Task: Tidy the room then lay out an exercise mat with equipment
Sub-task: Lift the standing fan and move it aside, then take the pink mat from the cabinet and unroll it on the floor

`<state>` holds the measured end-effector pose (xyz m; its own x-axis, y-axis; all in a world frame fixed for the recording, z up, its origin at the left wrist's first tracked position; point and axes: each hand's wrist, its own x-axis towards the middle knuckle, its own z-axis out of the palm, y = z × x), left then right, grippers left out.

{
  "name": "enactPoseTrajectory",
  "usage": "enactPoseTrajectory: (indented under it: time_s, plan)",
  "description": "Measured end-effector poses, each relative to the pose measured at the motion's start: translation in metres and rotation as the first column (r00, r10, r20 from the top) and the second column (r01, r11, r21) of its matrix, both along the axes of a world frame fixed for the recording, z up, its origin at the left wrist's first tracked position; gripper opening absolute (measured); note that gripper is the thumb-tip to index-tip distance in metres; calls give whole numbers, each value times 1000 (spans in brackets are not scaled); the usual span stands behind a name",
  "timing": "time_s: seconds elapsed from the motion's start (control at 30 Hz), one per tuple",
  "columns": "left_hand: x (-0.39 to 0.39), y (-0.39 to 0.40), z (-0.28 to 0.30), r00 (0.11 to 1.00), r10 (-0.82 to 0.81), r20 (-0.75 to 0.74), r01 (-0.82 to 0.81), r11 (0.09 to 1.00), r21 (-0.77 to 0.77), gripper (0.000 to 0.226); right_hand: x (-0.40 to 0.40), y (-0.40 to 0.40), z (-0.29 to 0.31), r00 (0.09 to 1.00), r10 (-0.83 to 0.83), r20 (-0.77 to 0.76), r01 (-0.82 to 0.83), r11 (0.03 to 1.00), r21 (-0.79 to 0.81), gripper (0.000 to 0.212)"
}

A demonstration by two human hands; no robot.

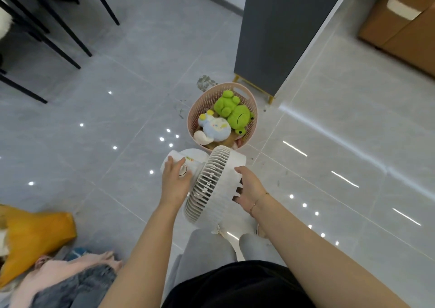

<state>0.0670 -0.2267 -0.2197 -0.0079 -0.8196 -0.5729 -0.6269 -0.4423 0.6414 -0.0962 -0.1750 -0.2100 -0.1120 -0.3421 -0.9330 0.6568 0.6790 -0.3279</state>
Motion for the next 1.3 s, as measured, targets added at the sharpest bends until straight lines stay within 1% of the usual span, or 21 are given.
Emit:
enactPoseTrajectory:
  time_s: [0.07, 0.13, 0.23, 0.3, 0.37, 0.47, 0.6, 0.63, 0.67, 0.77, 0.87, 0.93, 1.0, 1.2, 1.3]
  plan:
    - [-10, -2, 8, 996, 88, -1, -88, 996, 7, 47, -13, 2, 1, 999, 30, 41, -30, 1000, -5, 30]
    - [-21, -5, 21, 983, 184, -28, -184, 982, -31, 48, -28, 5, 4, 995, 97, 34, -97, 995, -15, 28]
    - [-52, -13, 44, 959, 235, -157, -247, 967, -62, 45, -57, 8, 16, 980, 198, 0, -198, 979, -54, 26]
    - [-82, -19, 58, 944, 217, -248, -223, 975, 1, 42, -82, 9, 26, 977, 214, -5, -214, 973, -83, 28]
    - [-114, -20, 65, 929, 199, -312, -181, 980, 86, 39, -108, 11, 32, 981, 192, -10, -191, 975, -109, 32]
    - [-161, -18, 73, 933, 159, -323, -125, 985, 123, 34, -151, 14, 40, 985, 166, -38, -169, 979, -117, 35]
    - [-229, -14, 83, 935, 142, -325, -87, 981, 176, 29, -212, 20, 52, 989, 121, -87, -131, 984, -122, 31]
    - [-257, -14, 85, 936, 123, -329, -62, 980, 191, 28, -237, 24, 56, 988, 102, -113, -117, 985, -129, 30]
    - [-267, -14, 87, 942, 107, -318, -42, 978, 204, 29, -247, 25, 57, 983, 106, -148, -126, 983, -132, 29]
    - [-326, -16, 87, 948, 15, -317, 58, 974, 220, 36, -301, 38, 64, 949, 135, -285, -179, 975, -134, 27]
    - [-381, -16, 87, 931, -33, -363, 119, 968, 219, 22, -353, 47, 67, 921, 163, -353, -221, 966, -132, 24]
    - [-418, -18, 88, 903, -77, -422, 195, 950, 245, 16, -387, 46, 69, 918, 130, -375, -192, 972, -133, 25]
    - [-448, -23, 87, 893, -116, -435, 252, 930, 269, 14, -418, 44, 72, 920, 66, -387, -130, 981, -142, 26]
    - [-531, -68, 81, 888, -132, -441, 294, 900, 321, 16, -505, 32, 78, 918, -133, -374, 78, 984, -158, 24]
    - [-583, -102, 80, 867, -159, -473, 331, 892, 308, 18, -554, 11, 80, 910, -206, -359, 158, 975, -159, 24]
